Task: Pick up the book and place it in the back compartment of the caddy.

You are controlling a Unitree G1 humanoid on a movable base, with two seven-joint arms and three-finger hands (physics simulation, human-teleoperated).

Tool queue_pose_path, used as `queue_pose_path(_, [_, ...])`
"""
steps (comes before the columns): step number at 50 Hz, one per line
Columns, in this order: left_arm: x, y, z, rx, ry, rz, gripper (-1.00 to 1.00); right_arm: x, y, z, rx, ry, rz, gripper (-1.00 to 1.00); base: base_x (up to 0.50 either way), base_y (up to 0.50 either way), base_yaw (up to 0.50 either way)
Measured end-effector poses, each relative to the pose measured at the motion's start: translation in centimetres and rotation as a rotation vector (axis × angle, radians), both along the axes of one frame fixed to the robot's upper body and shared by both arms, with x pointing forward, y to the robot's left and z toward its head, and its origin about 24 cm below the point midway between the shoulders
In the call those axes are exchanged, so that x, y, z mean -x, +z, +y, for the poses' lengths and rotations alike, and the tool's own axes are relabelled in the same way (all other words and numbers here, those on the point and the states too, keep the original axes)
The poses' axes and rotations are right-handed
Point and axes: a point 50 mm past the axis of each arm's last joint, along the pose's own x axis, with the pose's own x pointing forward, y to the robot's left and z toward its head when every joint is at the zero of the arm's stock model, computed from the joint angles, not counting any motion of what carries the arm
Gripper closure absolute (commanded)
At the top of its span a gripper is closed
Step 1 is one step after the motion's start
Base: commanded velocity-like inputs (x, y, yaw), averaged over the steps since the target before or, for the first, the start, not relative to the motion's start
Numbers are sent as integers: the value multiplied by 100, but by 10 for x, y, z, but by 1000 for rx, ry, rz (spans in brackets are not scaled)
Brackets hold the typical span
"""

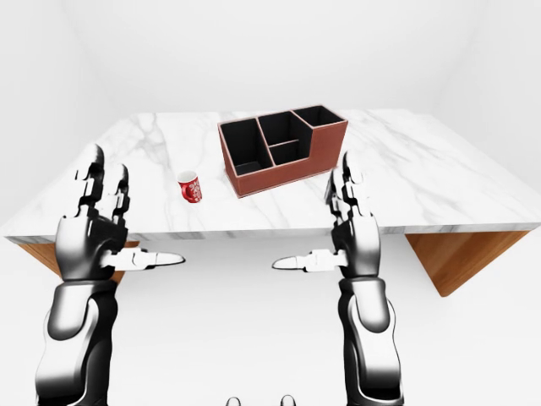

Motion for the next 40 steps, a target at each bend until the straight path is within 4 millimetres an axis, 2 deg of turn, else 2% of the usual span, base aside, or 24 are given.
queue_pose_path(19, [6, 11, 1, -13, 1, -54, -100, 23, 43, -5, 35, 1, -212, -100, 50, 0, 0])
queue_pose_path(40, [6, 11, 0, -17, -3, -51, -100, 32, 57, -5, 59, -3, -283, -100, 50, 0, 0])
